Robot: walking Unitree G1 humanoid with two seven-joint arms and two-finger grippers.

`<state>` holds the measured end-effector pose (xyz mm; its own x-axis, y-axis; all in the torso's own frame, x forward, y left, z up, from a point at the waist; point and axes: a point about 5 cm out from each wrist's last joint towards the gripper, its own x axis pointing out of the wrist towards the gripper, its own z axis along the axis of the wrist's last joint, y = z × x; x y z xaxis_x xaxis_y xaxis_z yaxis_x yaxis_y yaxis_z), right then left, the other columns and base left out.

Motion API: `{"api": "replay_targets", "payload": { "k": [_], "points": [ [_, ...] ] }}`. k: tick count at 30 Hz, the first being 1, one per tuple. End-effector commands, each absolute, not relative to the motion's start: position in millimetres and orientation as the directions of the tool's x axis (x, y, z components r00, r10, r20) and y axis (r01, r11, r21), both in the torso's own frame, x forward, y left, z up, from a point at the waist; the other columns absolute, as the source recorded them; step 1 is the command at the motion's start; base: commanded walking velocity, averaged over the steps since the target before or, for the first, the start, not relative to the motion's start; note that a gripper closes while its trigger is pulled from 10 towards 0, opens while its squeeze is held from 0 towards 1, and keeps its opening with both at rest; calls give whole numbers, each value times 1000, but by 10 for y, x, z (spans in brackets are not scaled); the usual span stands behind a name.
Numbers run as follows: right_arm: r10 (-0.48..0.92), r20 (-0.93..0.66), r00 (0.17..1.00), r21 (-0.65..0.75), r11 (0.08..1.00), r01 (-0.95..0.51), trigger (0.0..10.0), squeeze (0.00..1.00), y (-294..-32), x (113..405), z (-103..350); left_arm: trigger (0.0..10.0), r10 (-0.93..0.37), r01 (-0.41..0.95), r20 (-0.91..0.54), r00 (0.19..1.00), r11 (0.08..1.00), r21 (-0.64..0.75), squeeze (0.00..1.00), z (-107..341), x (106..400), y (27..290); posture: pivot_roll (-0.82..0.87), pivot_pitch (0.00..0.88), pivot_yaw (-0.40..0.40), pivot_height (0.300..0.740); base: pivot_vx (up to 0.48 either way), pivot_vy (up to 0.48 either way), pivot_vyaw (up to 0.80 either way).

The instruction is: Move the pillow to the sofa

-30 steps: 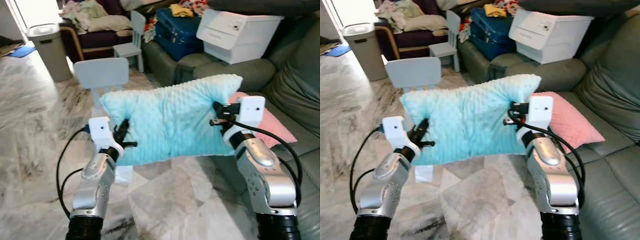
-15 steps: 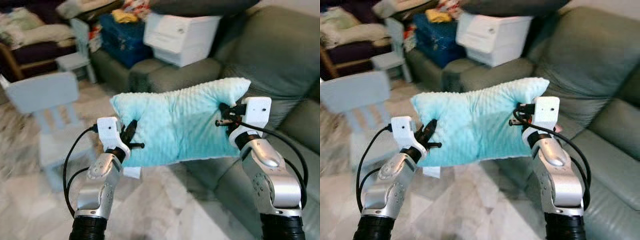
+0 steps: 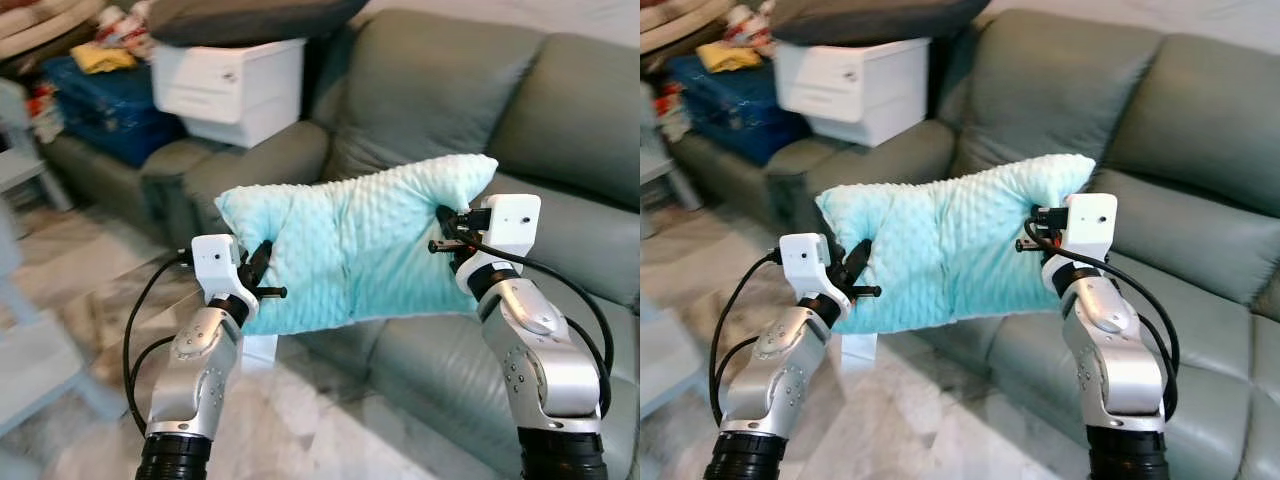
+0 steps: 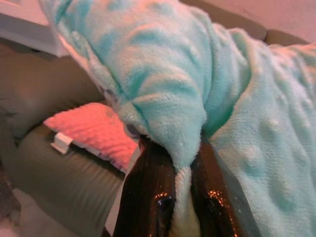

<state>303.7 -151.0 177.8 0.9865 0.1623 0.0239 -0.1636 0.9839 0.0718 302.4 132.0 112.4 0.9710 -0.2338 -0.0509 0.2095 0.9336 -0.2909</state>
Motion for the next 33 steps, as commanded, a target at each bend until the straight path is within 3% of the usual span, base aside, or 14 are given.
{"api": "replay_targets", "payload": {
  "k": [1, 18, 24, 33],
  "points": [
    [176, 53, 983, 55, 982, -178, 10000, 0, -1486, 3041, 1861, 10000, -245, 230, -16, 969, 929, -291, 0, 1215, 3046, 1294, -97, 0, 16, 740, 480, 0, -781],
    [175, 53, 983, 52, 983, -177, 10000, 0, -1489, 3045, 1860, 10000, -241, 209, -65, 968, 925, -318, 0, 1160, 3062, 1250, -99, 0, 16, 740, 34, 0, -92],
    [172, 44, 984, 62, 983, -175, 10000, 0, -1488, 3044, 1847, 10000, -273, 248, -38, 961, 916, -316, 0, 1191, 3038, 1242, -97, 0, 19, 740, 85, 0, -794],
    [171, 43, 984, 58, 983, -173, 10000, 0, -1484, 3040, 1844, 10000, -289, 263, -39, 956, 911, -317, 0, 1188, 3025, 1232, -98, 0, 19, 740, 440, 0, -788]
  ]
}}
